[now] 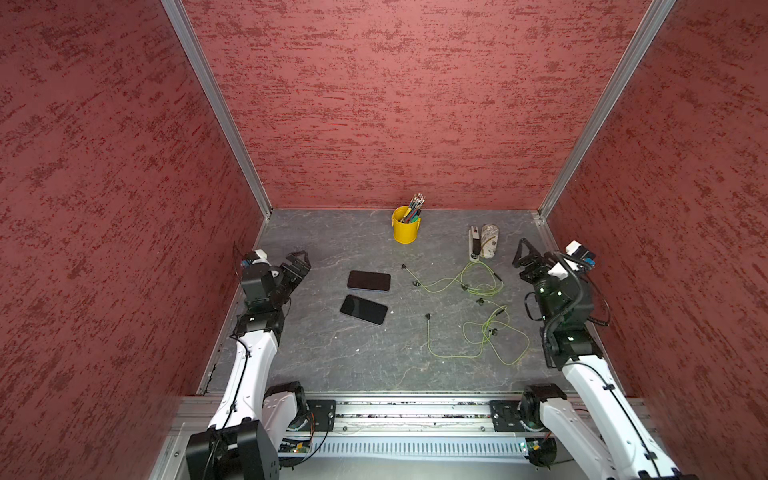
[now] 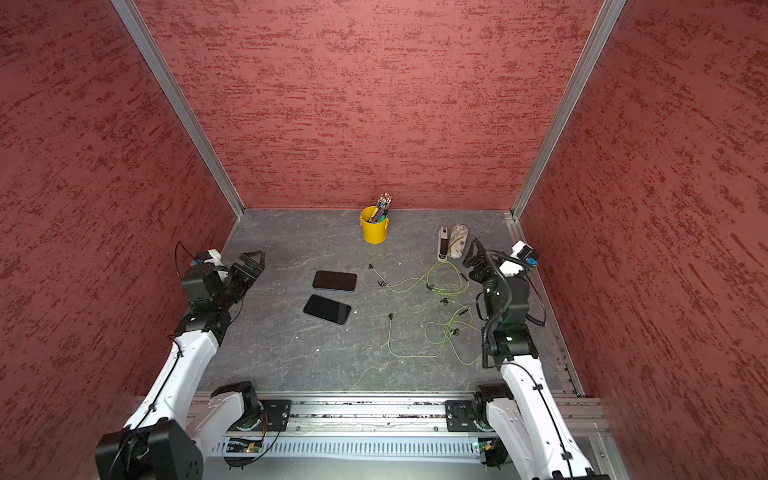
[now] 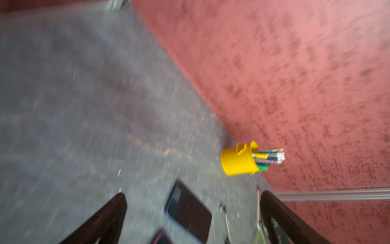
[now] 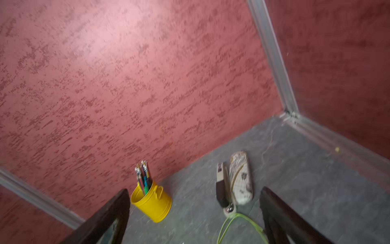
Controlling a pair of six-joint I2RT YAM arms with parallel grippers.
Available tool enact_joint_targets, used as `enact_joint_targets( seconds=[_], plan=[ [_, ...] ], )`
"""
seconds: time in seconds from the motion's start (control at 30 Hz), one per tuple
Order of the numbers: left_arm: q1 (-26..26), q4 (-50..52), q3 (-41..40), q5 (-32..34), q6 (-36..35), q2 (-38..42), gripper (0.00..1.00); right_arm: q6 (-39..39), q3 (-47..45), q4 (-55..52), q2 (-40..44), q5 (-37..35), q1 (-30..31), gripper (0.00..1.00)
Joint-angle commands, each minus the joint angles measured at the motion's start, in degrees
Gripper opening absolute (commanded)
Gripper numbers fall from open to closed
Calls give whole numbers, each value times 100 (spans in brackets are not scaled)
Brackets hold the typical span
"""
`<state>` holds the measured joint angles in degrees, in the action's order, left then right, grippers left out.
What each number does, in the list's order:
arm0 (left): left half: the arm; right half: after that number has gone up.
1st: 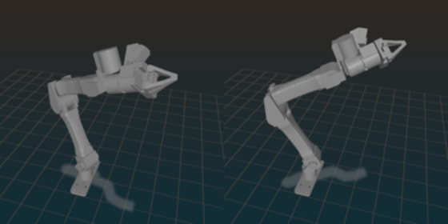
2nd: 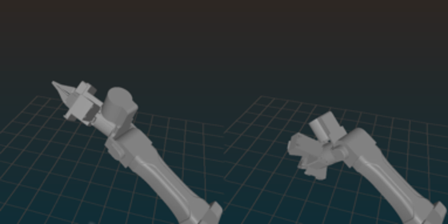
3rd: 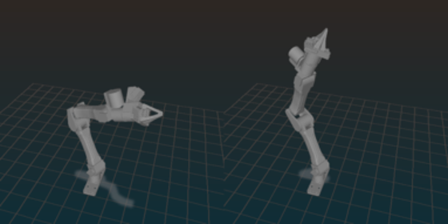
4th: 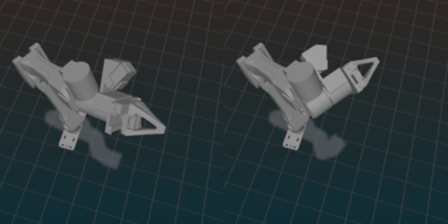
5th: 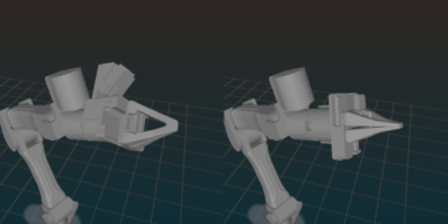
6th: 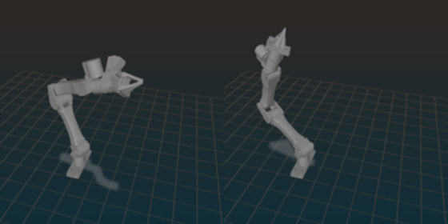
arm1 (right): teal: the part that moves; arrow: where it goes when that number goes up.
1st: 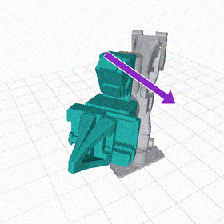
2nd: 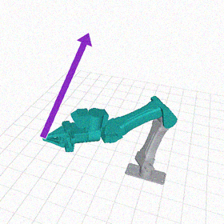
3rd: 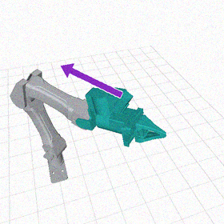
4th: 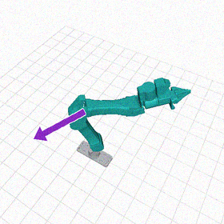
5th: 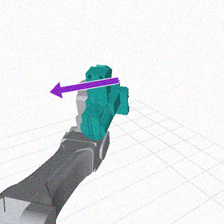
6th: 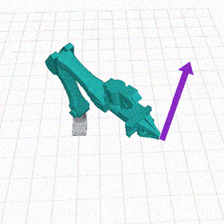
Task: Plug wired earphones into phones
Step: Pick up the wired earphone from the center of the board.
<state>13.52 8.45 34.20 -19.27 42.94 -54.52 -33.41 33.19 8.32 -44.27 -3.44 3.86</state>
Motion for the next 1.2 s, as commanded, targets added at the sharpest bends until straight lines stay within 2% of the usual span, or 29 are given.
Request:
enact_joint_targets(
  seconds=[0.0,0.07,0.17,0.27,0.33,0.4,0.6,0.73,0.8,1.17],
  plan=[
    [73,1745,203,-948,-7,61,100,-684,384,-1380,-576,1236,140,89],
    [-56,2271,162,-604,-191,245,100,-599,550,-1426,-1211,1299,666,85],
    [-165,2304,-212,-314,-427,805,100,-514,671,-1088,-2011,702,1815,84],
    [-88,2404,-491,-105,-584,1588,100,-880,484,-220,-2616,719,2508,72],
    [-52,2470,-588,62,-542,2037,100,-1093,299,421,-2919,663,2910,59],
    [-47,2641,-590,218,-510,2282,100,-1265,161,855,-3216,533,3237,54],
    [-51,2959,-361,425,-466,1822,100,-1652,-148,1286,-3859,286,3529,39],
    [-68,3030,-302,502,-413,1429,100,-1644,-185,1043,-3870,-244,3697,38],
    [-76,3046,-307,562,-383,1336,100,-1611,-196,1031,-3870,-237,3770,38],
    [-201,3050,-395,909,-217,1475,100,-1599,-41,482,-4330,-831,4348,37]
  ],
)
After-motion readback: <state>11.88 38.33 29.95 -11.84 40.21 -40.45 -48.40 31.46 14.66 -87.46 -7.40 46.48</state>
